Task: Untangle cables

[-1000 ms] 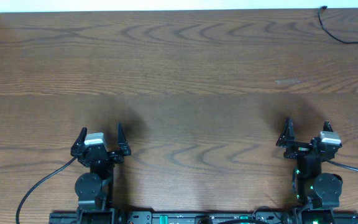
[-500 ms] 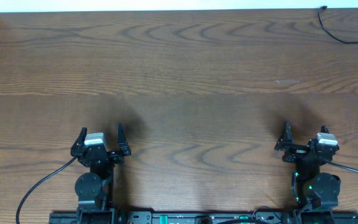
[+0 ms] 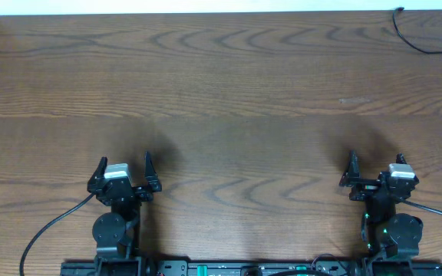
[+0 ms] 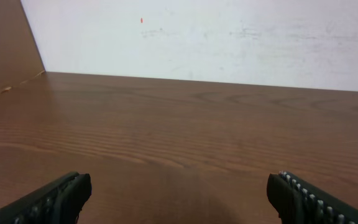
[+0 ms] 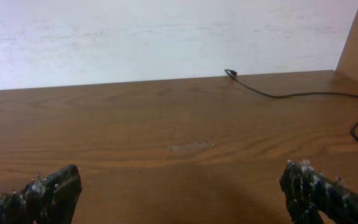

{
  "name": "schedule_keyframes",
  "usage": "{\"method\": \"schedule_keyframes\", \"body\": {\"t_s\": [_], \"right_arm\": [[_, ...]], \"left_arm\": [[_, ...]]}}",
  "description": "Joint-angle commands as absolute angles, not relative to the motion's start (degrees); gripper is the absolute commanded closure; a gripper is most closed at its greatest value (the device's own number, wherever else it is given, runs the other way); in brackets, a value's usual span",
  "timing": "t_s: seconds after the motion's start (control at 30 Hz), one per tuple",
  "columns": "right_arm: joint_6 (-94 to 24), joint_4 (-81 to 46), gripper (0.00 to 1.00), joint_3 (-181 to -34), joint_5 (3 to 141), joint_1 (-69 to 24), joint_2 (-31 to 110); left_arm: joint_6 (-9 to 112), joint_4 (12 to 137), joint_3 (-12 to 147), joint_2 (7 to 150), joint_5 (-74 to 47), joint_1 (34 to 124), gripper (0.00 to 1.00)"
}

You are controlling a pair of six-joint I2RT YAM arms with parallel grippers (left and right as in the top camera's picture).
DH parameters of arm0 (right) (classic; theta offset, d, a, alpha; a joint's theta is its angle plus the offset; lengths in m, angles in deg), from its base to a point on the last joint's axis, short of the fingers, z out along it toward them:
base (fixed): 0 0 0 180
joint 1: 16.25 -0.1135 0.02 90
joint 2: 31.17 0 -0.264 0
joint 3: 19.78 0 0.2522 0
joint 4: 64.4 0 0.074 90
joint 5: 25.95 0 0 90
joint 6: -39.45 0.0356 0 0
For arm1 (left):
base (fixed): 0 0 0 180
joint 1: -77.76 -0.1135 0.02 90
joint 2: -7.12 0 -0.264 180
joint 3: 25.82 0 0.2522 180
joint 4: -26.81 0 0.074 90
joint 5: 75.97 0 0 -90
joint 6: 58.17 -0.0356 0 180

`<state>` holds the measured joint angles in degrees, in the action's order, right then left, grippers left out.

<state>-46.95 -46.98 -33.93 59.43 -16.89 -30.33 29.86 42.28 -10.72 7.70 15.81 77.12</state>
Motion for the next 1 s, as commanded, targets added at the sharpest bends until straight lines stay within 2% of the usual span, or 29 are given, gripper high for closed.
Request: {"method": "schedule_keyframes", "body": {"t_s": [0.0, 0.33, 0.97], "right_arm": [[-47.9, -46.6, 0.01, -33.8, 60.2, -16.5, -30.9], [-51.5, -46.5, 0.01, -33.9, 60.2, -16.5, -30.9], [-50.4, -46.6, 0.01, -33.9, 60.6, -16.6, -30.9]], "left_arm": [[29.0, 44.6, -11.8, 7.3, 15.9, 76.9, 0.04], [29.0, 44.6, -11.8, 7.3, 15.9, 76.9, 0.04], [29.0, 44.6, -11.8, 7.3, 16.0, 76.9, 0.04]]}}
